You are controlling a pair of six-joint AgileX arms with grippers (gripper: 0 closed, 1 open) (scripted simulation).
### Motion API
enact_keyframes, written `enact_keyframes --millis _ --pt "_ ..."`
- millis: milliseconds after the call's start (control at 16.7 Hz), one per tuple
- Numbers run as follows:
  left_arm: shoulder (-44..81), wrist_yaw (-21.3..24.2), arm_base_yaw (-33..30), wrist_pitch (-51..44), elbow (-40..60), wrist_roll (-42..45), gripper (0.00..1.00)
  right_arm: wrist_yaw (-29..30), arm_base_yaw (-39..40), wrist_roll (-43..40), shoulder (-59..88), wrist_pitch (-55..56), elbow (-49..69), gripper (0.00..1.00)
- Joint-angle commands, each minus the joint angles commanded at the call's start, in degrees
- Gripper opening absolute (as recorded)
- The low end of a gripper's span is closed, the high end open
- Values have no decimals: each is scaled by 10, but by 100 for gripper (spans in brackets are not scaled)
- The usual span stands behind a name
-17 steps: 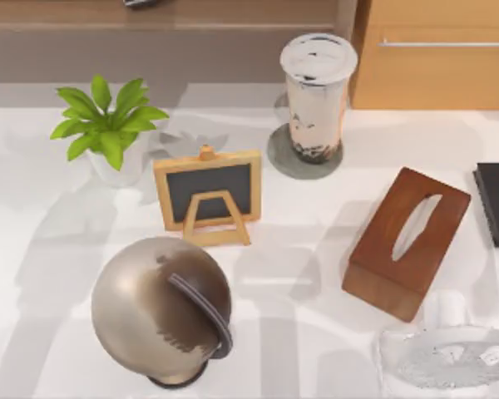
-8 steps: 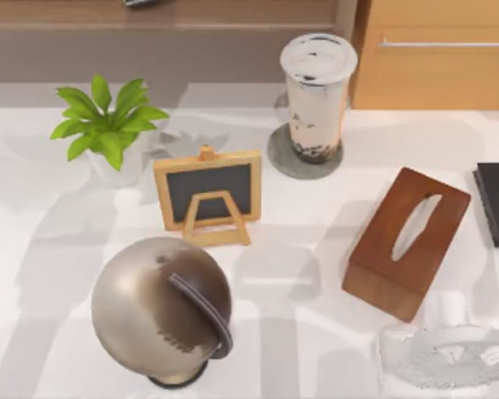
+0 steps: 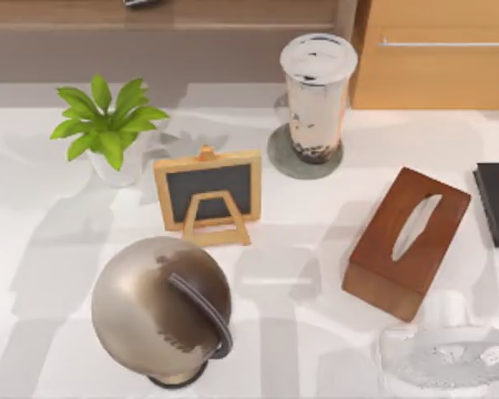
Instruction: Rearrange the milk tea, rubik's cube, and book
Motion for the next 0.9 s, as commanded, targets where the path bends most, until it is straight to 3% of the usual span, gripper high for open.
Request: enact_keyframes --millis 660,900 --pt "-52 -3 -1 16 -63 1 100 0 0 0 0 0 0 100" --pt "-151 21 16 18 -151 5 100 0 0 0 0 0 0 100"
